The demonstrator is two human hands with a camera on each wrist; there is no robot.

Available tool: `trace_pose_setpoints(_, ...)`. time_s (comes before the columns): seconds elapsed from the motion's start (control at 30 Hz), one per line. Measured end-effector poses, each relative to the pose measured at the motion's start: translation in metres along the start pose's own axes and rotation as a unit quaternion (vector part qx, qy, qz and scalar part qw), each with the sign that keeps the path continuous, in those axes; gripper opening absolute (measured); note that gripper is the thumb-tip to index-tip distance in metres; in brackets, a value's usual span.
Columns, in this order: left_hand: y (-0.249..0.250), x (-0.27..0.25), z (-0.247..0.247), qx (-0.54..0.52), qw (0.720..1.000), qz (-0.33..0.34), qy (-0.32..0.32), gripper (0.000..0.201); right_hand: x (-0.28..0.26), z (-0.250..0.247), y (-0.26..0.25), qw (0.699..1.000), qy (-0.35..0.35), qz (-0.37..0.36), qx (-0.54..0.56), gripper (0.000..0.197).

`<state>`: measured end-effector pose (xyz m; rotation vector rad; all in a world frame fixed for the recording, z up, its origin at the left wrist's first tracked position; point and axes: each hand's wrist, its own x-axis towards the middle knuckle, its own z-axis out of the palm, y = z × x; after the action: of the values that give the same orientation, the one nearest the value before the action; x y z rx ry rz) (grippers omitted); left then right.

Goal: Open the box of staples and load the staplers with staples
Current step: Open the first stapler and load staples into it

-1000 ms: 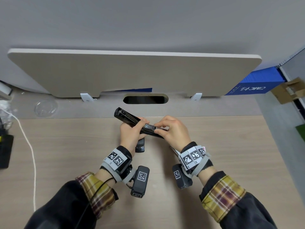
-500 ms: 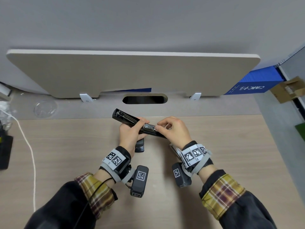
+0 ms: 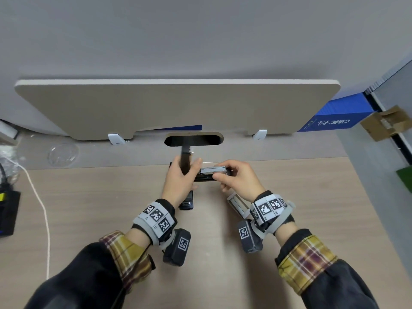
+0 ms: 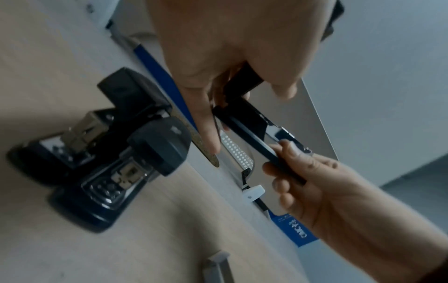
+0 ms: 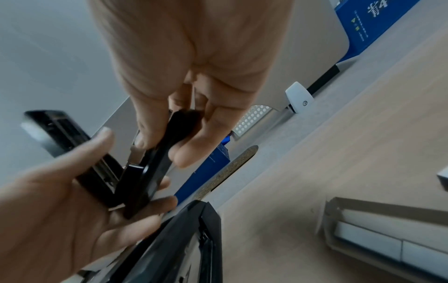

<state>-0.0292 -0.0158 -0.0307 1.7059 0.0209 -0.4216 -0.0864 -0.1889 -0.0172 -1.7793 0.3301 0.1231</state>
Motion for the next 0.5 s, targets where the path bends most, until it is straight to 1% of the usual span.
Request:
trace_pose_setpoints(0.07,-0.001,-0.003,0.000,0.080,0.995,0.030,-0.052,0.044,0.000,0.000,-0.004,1.000,-0.003,0.004,0.015,0.016)
trace_pose_setpoints(0.1,-0.003,-0.004,0.000,0.125,0.989,0.042,-0.067,0.050,0.000,0.000,-0.005,1.000,-0.004,0.006,0.022,0.015)
trace_pose_setpoints(0.17,-0.004,-0.004,0.000,0.183,0.979,0.059,-0.074,0.051,0.000,0.000,-0.006,0.999,-0.006,0.009,0.033,0.013)
trace_pose_setpoints(0.27,0.001,-0.003,0.001,0.173,0.980,0.063,-0.073,0.045,-0.002,-0.001,-0.007,0.999,-0.004,0.011,0.046,0.013)
trace_pose_setpoints(0.37,0.007,-0.002,0.003,0.148,0.984,0.072,-0.073,0.044,-0.006,-0.002,-0.009,0.998,-0.003,0.012,0.067,0.017)
trace_pose_setpoints(0.43,0.009,0.001,0.002,0.143,0.984,0.079,-0.065,0.042,-0.008,-0.005,-0.012,0.991,-0.022,0.044,0.128,0.025)
trace_pose_setpoints(0.5,0.008,0.004,0.000,0.146,0.983,0.088,-0.061,0.039,-0.008,-0.009,-0.015,0.972,-0.042,0.093,0.212,0.040)
